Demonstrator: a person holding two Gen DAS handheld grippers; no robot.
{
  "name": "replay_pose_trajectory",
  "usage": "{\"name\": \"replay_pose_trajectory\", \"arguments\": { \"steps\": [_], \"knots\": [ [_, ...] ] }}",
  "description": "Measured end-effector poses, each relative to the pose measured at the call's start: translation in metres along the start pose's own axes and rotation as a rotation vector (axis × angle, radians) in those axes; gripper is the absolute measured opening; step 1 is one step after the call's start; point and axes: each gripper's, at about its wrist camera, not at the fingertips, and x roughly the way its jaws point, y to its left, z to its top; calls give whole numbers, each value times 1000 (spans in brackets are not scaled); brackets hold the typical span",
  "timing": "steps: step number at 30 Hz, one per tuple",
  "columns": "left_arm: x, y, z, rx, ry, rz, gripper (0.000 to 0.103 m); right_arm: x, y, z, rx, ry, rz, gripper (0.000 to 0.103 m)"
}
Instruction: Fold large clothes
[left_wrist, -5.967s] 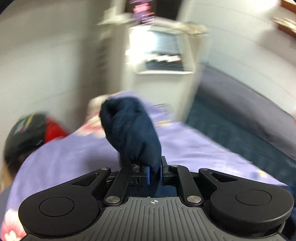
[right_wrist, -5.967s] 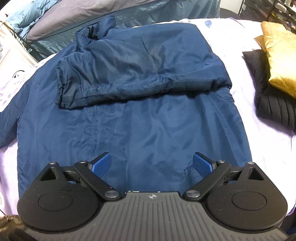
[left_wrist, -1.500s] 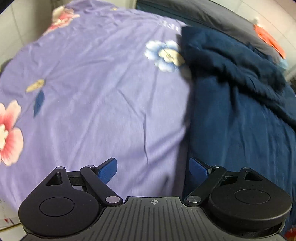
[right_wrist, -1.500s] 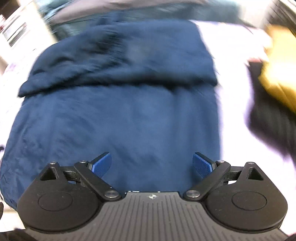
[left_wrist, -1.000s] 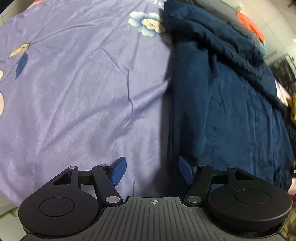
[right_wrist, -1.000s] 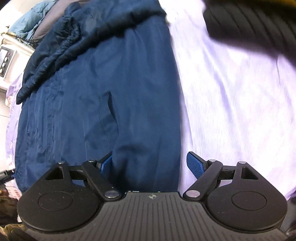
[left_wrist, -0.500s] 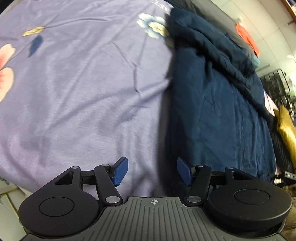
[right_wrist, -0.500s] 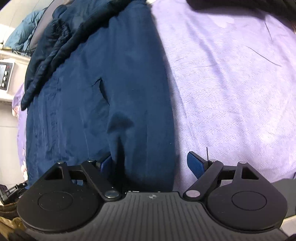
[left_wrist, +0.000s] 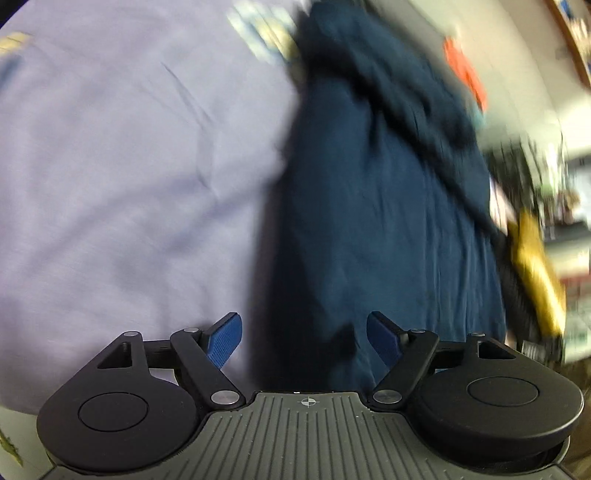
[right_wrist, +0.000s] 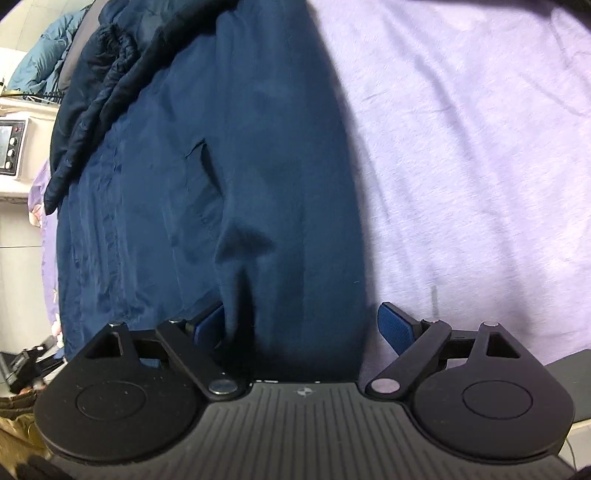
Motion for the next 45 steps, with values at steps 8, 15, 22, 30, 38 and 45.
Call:
{"name": "replay_pose_trajectory", "arguments": {
  "steps": [8, 15, 22, 30, 38, 45],
  "knots": [
    [39, -25, -26, 142, 167, 18, 103, -1, 9, -16, -58, 34, 17, 67],
    [30, -29, -11, 200, 206, -39, 94, -6, 33, -7, -156, 84, 9, 30],
    [16, -34, 9, 252, 164, -106, 78, -32, 54, 3, -90, 49, 100, 22],
    [-9, -82, 110, 405, 15, -127, 71, -84, 116, 60, -123, -117, 282, 21],
    [-22, -146, 239, 485, -183, -113, 68, -115, 151, 197, -30, -227, 507, 21],
    [37, -156, 342, 307, -262, 21, 69, -68, 147, 316, 182, -286, 472, 21]
  ]
}}
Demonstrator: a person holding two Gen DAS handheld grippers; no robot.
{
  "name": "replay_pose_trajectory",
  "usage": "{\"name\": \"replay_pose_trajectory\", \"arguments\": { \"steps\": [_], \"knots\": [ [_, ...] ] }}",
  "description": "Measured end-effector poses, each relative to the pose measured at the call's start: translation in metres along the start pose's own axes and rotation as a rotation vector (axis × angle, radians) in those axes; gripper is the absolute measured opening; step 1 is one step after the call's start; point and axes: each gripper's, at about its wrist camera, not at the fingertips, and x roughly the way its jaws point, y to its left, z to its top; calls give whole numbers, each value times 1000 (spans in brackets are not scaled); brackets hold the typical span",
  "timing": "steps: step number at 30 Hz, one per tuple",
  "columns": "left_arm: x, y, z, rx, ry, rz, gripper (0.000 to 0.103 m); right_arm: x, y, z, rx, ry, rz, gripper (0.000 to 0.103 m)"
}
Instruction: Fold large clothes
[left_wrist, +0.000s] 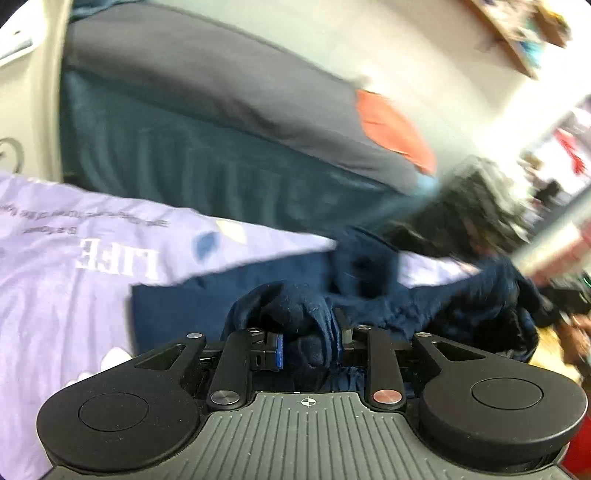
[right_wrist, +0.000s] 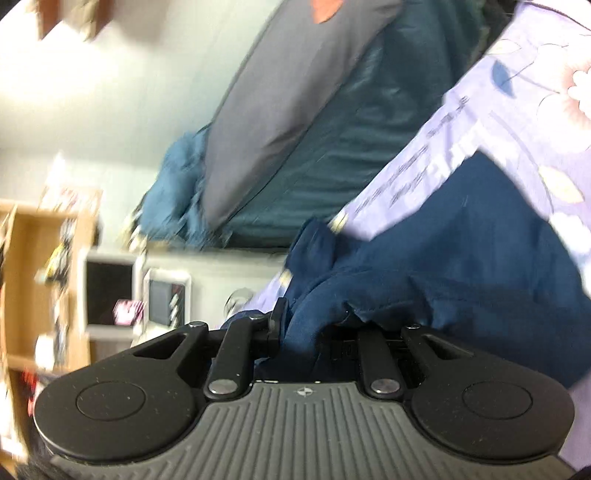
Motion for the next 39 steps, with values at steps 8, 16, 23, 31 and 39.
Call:
{"name": "replay_pose_trajectory", "arguments": {
  "steps": [8, 16, 23, 31, 39],
  "knots": [
    [68, 17, 2, -172, 22, 116, 75, 58, -58, 13, 211, -83, -41, 22],
    [48, 53, 9, -359, 20, -48, 80, 69, -58, 20, 215, -106, -42, 27],
    [18, 69, 2, -478, -91, -72, 103, 49, -79, 10, 433, -272, 81, 67],
    [-18, 34, -24, -122, -90, 217, 103, 17, -12, 4, -151, -311, -192, 83],
    [14, 12, -84, 14, -7, 181, 103, 39, 0, -34, -797, -113, -479, 90]
  ]
}}
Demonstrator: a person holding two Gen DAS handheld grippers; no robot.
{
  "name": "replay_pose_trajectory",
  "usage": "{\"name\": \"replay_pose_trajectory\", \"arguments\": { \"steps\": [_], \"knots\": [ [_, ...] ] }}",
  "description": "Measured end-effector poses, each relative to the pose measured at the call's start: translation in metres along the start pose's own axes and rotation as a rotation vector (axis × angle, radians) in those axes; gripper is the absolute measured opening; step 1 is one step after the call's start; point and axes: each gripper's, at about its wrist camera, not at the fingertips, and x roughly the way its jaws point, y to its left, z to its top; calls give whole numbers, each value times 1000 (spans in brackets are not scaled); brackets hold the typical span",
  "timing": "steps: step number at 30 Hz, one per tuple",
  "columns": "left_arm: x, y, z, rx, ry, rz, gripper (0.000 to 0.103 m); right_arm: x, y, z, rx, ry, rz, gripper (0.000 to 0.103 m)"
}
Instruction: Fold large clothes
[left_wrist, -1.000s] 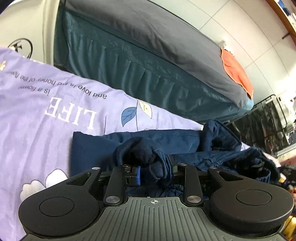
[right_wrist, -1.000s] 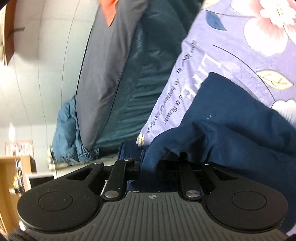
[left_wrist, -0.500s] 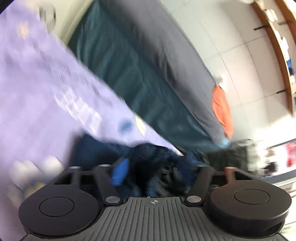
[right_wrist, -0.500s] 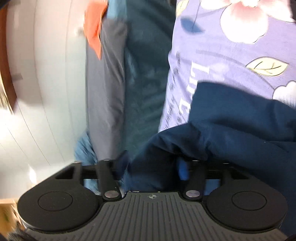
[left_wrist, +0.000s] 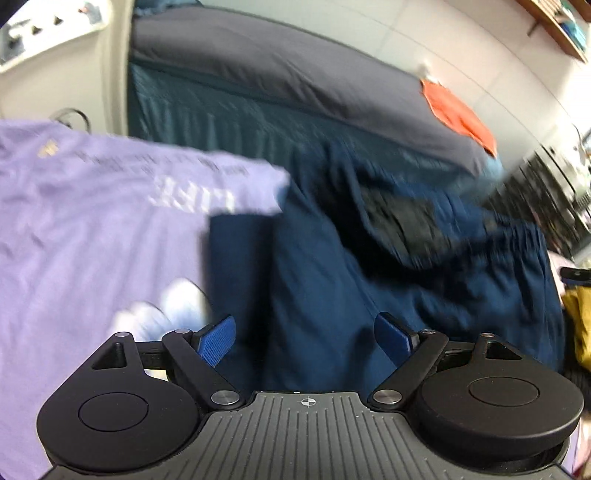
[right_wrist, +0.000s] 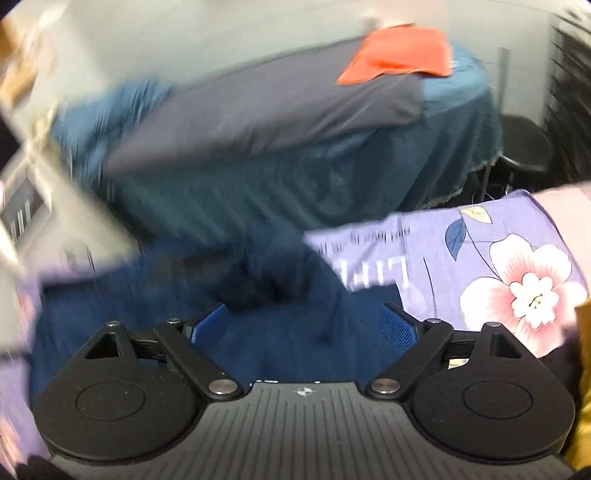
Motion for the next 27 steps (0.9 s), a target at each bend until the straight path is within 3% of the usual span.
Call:
{"name": "replay_pose_trajectory", "arguments": {
  "steps": [2, 3, 4, 6, 8, 9, 10, 12, 14, 16, 17, 20, 24, 27],
  "knots": [
    [14, -10, -4, 22, 9, 12, 103, 11, 4, -11, -83, 29, -51, 88],
    [18, -14, -5, 34, 5, 16, 103, 17, 5, -15, -105, 49, -76, 77],
    [23, -18, -4, 43, -2, 17, 103, 23, 5, -17, -103, 75, -77, 45],
    [31, -27, -1, 53, 5, 45, 103, 30, 4, -15, -39, 107, -42, 18],
    [32, -32, 5, 79, 17, 61, 79, 23, 7, -9, -19, 63, -57, 15],
    [28, -33, 9, 92, 1, 70, 73, 15, 6, -5, -6, 30, -60, 13],
    [23, -30, 13, 75, -17, 74, 67, 6, 1, 0, 36, -10, -68, 13],
    [17, -13, 22, -26, -35, 58, 65, -3, -21, 8, 194, -56, -75, 13],
    [28, 0, 25, -85, -8, 56, 64, 10, -36, 12, 280, -19, -76, 13],
    [46, 1, 22, -81, 42, 97, 65, 34, -30, 9, 222, 52, -124, 15],
    [55, 0, 20, -84, 59, 123, 75, 45, -23, 6, 191, 85, -162, 18],
    [64, -1, 17, -120, 46, 153, 98, 69, -1, -6, 104, 115, -297, 37],
    [55, -12, 20, -19, 43, 211, 103, 61, 22, -8, -18, 71, -395, 52],
    [32, -22, 20, 81, -4, 347, 103, 31, 31, -6, -93, -52, -458, 69]
  ]
}}
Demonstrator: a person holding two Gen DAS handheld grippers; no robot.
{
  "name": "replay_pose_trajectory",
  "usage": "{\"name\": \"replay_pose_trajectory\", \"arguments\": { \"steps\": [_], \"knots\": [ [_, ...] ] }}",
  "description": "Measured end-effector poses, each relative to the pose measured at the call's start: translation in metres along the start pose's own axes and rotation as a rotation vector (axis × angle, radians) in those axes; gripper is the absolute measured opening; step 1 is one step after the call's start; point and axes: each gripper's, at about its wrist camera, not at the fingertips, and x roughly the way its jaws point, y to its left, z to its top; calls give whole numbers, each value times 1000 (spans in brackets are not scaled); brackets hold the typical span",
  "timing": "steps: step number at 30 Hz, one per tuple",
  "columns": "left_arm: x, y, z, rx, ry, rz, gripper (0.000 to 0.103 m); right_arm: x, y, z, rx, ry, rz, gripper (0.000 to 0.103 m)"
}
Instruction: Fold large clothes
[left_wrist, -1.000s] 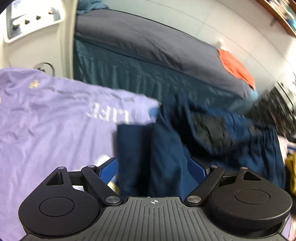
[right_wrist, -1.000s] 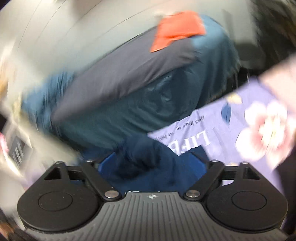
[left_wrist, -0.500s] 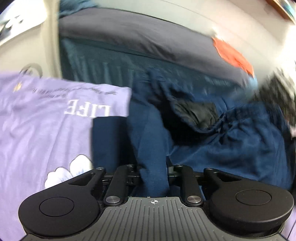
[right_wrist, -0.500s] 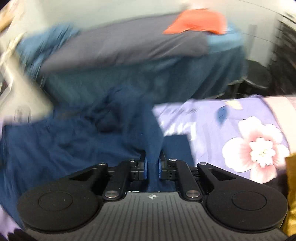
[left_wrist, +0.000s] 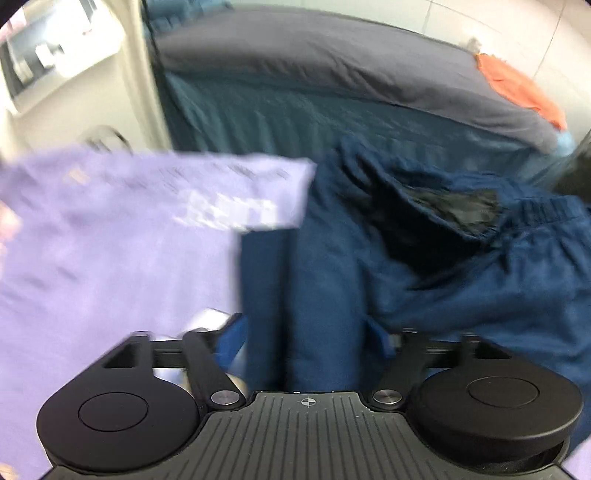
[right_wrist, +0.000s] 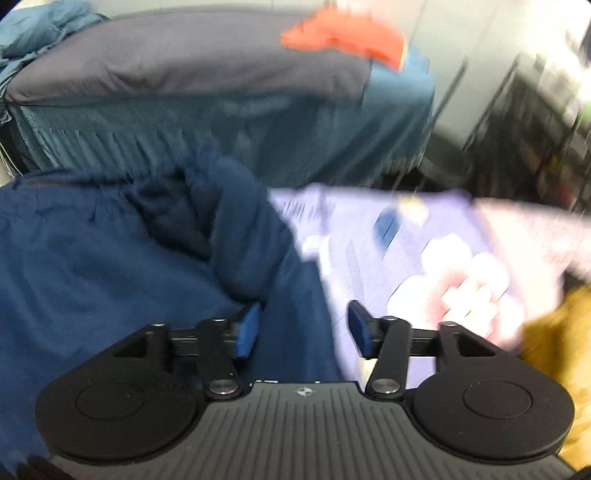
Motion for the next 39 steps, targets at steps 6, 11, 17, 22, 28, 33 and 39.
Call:
{"name": "replay_pose_trajectory", "arguments": {
  "steps": [6, 11, 17, 22, 28, 33, 39],
  "knots": [
    [-42, -18, -4, 72, -21, 12, 103, -73, 3, -19, -50, -72, 172, 83],
    [-49, -47, -9, 82, 1, -33, 103, -98, 37, -47, -120, -13, 319, 84],
    [-32, -78, -14, 172, 25, 36, 103, -86, 68, -61, -136, 43, 366, 84],
    [-11, -82, -15, 197, 62, 79, 103, -48, 66, -54, -82, 104, 288, 84],
    [19, -77, -16, 147, 106, 94, 103, -7, 49, -50, 21, 218, 248, 93],
    [38, -63, -12, 48, 152, 51, 103, 16, 61, -46, -12, 286, 211, 100],
    [41, -64, -12, 37, 154, 49, 103, 34, 69, -46, 2, 318, 196, 103]
  ]
}}
